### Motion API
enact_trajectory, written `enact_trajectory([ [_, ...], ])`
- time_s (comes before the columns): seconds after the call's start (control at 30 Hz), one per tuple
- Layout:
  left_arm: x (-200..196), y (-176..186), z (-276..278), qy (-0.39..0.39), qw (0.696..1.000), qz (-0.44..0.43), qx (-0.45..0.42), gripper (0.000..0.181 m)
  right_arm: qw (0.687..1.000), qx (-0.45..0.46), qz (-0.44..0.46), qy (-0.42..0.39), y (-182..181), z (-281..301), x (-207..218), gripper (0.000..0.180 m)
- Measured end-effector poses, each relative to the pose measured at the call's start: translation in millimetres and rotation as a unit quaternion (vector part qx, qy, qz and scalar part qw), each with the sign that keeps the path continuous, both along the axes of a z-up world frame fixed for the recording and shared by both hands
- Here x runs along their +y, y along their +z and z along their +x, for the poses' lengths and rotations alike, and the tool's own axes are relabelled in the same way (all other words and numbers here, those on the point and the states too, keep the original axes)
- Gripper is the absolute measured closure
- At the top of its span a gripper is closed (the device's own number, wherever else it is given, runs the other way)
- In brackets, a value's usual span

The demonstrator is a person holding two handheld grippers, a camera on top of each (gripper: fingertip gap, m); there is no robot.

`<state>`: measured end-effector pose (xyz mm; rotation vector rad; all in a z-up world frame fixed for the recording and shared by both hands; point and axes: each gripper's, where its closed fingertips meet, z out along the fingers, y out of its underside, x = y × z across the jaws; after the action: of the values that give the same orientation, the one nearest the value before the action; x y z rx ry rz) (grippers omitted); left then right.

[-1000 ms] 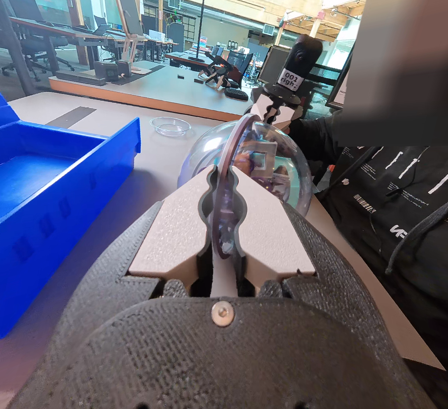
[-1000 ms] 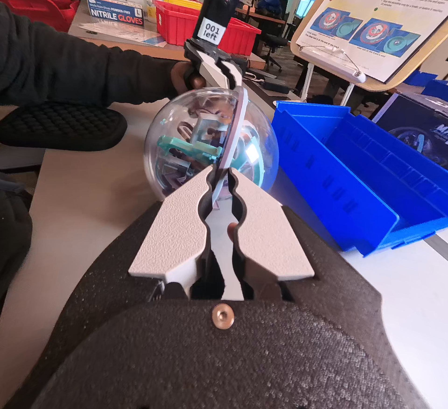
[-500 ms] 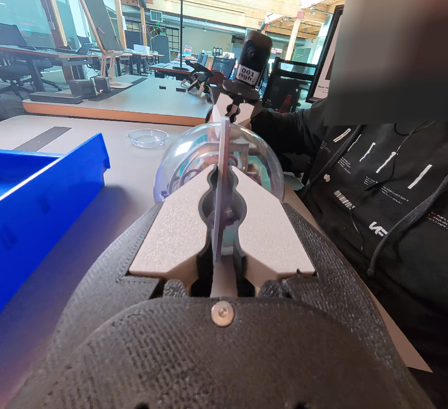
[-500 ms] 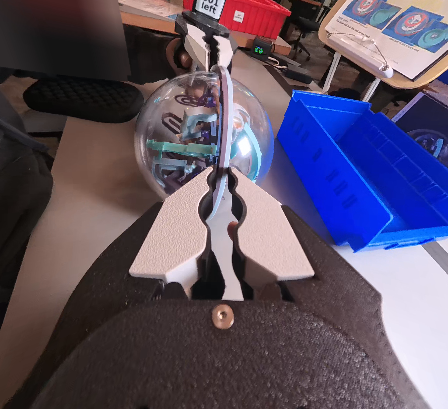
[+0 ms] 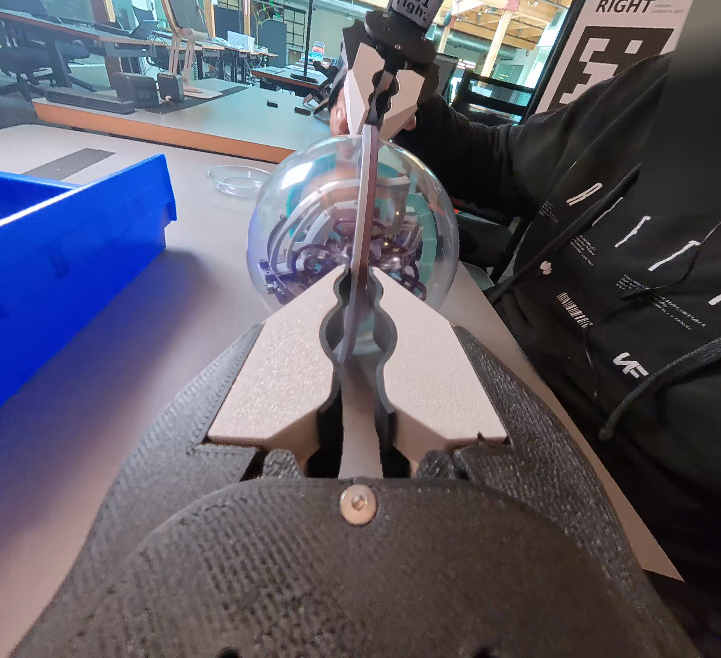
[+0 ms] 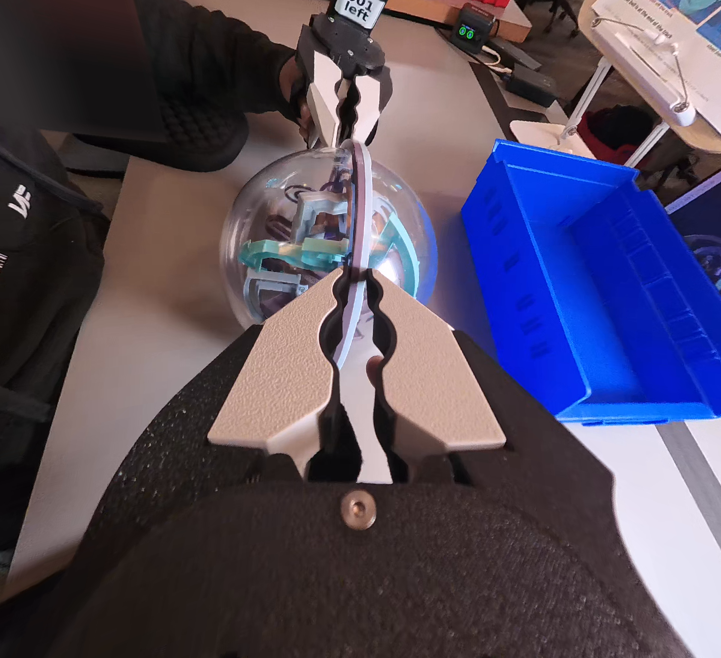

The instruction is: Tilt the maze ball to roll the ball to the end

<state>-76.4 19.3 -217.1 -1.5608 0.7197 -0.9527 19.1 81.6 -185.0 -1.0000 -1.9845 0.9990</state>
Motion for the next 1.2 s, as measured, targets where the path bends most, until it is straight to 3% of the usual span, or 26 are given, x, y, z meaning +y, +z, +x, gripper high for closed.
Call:
enact_trajectory([
  [0.8, -2.8, -0.8, 5.9, -0.003, 1.000, -0.012, 0.001, 0.181, 0.998, 0.005, -0.056, 0.013, 2.0, -8.0, 14.2, 0.173],
  [1.2, 3.4, 9.0, 10.4, 0.035, 0.998, 0.018, 0.044, 0.162, 0.997, 0.024, -0.071, 0.018, -1.6, -10.5, 23.2, 0.173],
])
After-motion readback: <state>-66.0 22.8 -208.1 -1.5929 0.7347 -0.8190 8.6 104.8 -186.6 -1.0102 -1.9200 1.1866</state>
